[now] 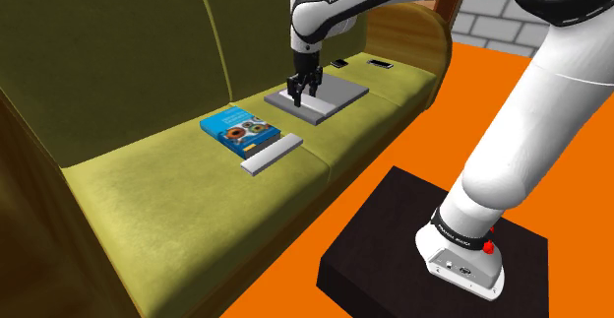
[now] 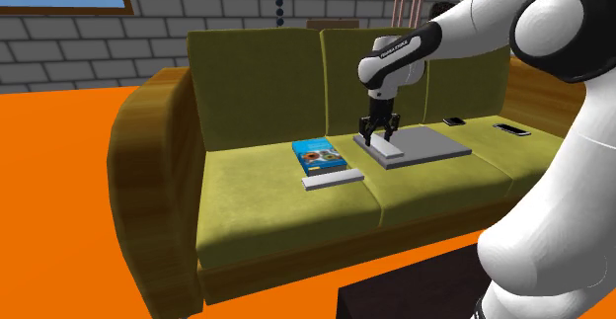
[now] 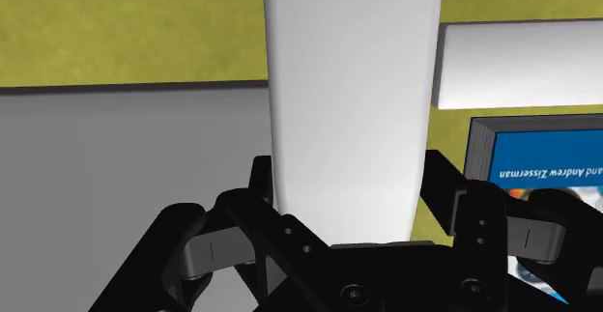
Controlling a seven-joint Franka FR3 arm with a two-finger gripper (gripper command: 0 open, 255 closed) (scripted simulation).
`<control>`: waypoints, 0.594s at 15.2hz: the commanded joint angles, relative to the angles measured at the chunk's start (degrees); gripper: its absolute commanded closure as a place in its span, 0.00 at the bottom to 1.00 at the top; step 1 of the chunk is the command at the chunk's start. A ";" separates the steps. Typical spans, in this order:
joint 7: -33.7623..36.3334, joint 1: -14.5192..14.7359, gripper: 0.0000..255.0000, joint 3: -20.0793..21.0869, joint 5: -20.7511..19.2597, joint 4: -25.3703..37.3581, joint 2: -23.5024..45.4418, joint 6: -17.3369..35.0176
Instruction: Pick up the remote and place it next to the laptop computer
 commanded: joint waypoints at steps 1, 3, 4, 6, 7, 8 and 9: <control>-2.82 -1.36 1.00 -1.40 -0.07 -0.75 -0.36 0.46; -5.58 -2.71 1.00 -2.85 -0.14 -1.09 -0.64 0.58; -6.96 -3.40 1.00 -3.57 -0.19 -1.17 -0.70 0.62; -9.72 -4.77 1.00 -5.00 -0.28 -1.12 -0.66 0.68; -11.11 -5.44 1.00 -5.73 -0.32 -0.99 -0.56 0.70; -12.49 -6.13 1.00 -6.45 -0.35 -0.81 -0.40 0.70; -13.87 -6.81 1.00 -7.16 -0.38 -0.55 -0.19 0.69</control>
